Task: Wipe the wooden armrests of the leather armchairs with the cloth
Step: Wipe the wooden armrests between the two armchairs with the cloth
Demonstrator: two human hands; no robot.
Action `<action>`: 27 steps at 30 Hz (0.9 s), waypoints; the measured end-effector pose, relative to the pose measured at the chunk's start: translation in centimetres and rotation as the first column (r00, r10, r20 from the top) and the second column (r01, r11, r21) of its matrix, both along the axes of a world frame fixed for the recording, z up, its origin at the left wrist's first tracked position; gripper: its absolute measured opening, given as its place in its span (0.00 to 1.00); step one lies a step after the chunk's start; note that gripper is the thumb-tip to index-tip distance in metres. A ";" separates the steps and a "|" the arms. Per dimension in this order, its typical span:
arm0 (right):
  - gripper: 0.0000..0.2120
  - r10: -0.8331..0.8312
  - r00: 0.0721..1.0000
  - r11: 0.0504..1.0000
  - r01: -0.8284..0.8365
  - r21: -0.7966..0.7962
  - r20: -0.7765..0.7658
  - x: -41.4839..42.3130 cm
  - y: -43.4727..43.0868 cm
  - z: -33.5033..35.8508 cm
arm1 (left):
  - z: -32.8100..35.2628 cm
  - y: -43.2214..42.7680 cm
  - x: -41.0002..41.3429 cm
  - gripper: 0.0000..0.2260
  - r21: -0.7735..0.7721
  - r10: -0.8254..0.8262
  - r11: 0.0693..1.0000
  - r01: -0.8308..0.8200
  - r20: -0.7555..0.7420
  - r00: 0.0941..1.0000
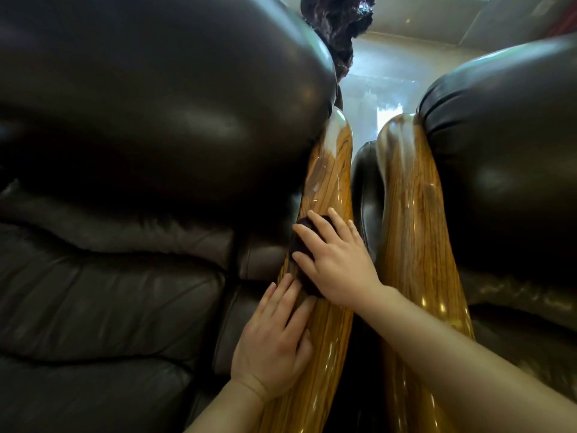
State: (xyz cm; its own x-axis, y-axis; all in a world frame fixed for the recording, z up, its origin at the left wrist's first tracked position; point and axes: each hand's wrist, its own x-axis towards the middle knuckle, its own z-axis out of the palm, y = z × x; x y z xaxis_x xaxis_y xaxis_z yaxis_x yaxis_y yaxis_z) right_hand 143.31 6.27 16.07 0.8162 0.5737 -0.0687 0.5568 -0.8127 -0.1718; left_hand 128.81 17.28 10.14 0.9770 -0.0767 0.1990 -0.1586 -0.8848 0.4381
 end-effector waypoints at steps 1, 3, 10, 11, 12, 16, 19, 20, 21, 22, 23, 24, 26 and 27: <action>0.26 0.009 1.000 0.999 -0.010 0.042 0.007 0.3 -0.3 -0.6 | 0.0 0.0 0.1 0.23 0.003 -0.001 1.000 0.001 -0.003 1.000; 0.27 -0.070 0.996 0.990 0.064 0.126 0.046 2.7 0.4 -1.5 | 0.0 0.0 0.1 0.24 0.008 -0.004 1.000 0.004 -0.001 1.000; 0.29 -0.186 0.979 0.960 0.164 0.228 0.081 2.2 1.1 -1.8 | 0.2 0.1 0.1 0.25 -0.009 -0.002 1.000 0.002 -0.017 1.000; 0.29 -0.140 0.986 0.966 0.115 0.232 0.094 1.0 0.1 -2.0 | 0.2 0.1 0.1 0.25 -0.017 -0.009 1.000 0.009 -0.012 1.000; 0.29 -0.123 0.989 0.963 0.099 0.251 0.084 0.4 -0.7 -2.2 | 0.1 0.1 0.1 0.25 -0.023 -0.013 1.000 0.013 -0.004 1.000; 0.27 -0.341 0.940 0.864 0.324 0.385 -0.027 4.1 1.1 -2.0 | 0.0 0.1 0.0 0.25 -0.031 -0.004 1.000 0.004 0.005 1.000; 0.28 -0.464 0.881 0.793 0.461 0.399 -0.095 9.4 3.7 -1.5 | 0.0 0.2 0.1 0.25 -0.028 -0.006 1.000 0.006 0.020 1.000; 0.29 -0.467 0.879 0.791 0.463 0.401 -0.094 11.0 4.0 -1.6 | -0.1 0.3 0.1 0.25 -0.026 -0.005 1.000 0.005 0.029 1.000; 0.30 -0.454 0.887 0.802 0.449 0.394 -0.085 12.2 4.1 -1.7 | -0.1 0.3 0.2 0.25 -0.031 -0.002 1.000 0.004 0.036 0.999; 0.31 -0.428 0.901 0.826 0.422 0.374 -0.071 13.3 4.2 -1.8 | -0.2 0.3 0.2 0.25 -0.035 -0.001 0.999 0.002 0.040 0.999; 0.31 -0.391 0.919 0.857 0.382 0.345 -0.048 14.1 4.2 -1.8 | -0.2 0.3 0.2 0.25 -0.037 -0.001 0.999 0.003 0.039 0.999; 0.31 -0.345 0.938 0.891 0.332 0.309 -0.012 14.5 4.2 -1.8 | -0.1 0.2 0.2 0.25 -0.036 -0.002 0.999 0.004 0.035 0.999; 0.31 -0.206 0.977 0.956 0.188 0.226 0.062 14.2 4.3 -1.6 | 0.1 0.1 0.2 0.24 -0.030 -0.001 1.000 0.002 0.030 1.000; 0.30 -0.110 0.990 0.977 0.091 0.193 0.088 13.4 4.2 -1.4 | 0.2 0.1 0.2 0.24 -0.026 0.000 1.000 0.001 0.022 1.000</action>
State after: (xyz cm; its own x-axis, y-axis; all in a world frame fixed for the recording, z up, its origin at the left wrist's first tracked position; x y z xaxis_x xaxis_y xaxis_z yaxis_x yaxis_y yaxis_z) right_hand 156.69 10.43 14.64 0.8678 0.4832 0.1155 0.4954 -0.8238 -0.2755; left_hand 129.00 17.34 10.29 0.9724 -0.0718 0.2221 -0.1690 -0.8729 0.4576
